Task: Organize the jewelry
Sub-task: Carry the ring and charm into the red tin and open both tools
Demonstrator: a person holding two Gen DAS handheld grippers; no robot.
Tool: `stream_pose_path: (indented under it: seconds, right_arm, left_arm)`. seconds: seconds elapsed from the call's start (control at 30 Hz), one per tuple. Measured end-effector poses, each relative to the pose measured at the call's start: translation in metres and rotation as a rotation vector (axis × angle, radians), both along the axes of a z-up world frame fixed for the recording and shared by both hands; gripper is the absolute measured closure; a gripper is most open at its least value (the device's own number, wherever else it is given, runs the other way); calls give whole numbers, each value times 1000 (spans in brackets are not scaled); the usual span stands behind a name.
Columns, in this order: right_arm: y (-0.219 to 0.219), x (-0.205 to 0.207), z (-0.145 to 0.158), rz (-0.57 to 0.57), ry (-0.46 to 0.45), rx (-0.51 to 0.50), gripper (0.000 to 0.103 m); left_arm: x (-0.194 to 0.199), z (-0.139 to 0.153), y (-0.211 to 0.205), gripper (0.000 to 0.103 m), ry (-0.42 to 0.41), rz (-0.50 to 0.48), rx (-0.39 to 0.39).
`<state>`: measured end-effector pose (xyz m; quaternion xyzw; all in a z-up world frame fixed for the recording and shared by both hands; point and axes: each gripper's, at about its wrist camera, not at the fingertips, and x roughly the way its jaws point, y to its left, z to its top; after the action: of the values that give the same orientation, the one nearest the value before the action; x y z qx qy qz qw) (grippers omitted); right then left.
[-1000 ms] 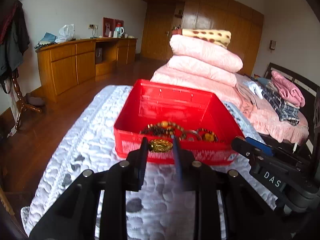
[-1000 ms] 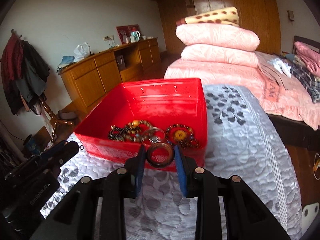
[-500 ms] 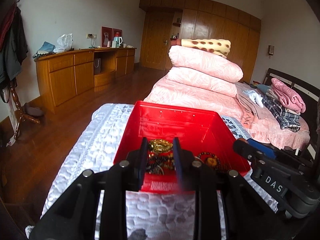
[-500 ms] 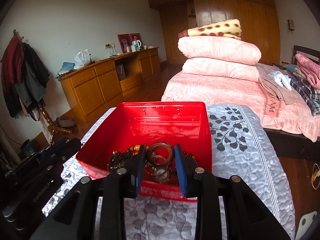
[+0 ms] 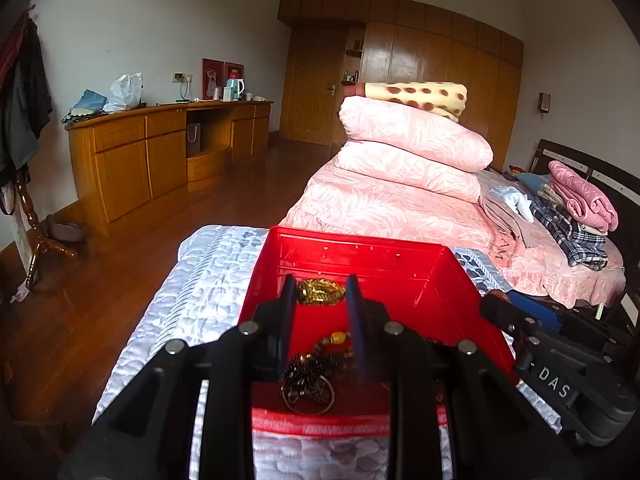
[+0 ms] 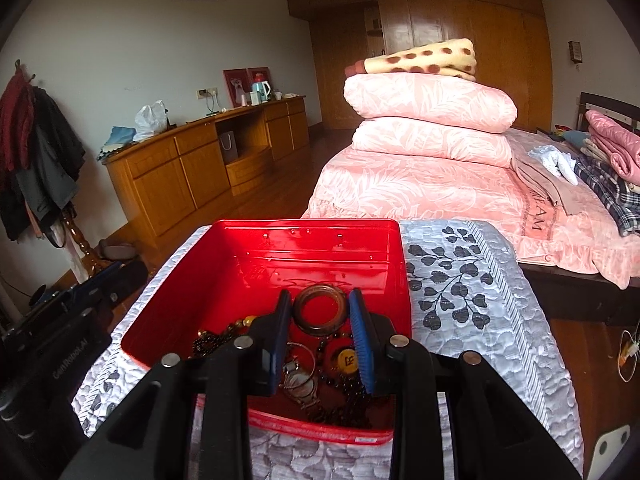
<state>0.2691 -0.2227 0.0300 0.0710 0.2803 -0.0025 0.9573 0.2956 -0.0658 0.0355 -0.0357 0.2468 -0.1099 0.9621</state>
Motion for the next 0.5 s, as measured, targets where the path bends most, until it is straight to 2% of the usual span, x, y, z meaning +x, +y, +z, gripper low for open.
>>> stream_pose_path:
  seconds: [0.2, 0.37, 0.5]
  right_arm:
    - [2, 16, 1, -4, 12, -8, 74]
    - [5, 32, -7, -9, 42, -18, 74]
    - [6, 38, -13, -10, 56, -20, 74]
  left_arm:
    - [25, -2, -4, 79, 26, 3, 3]
    - [46, -20, -7, 79, 89, 8, 14]
    - [53, -26, -7, 79, 97, 3, 6]
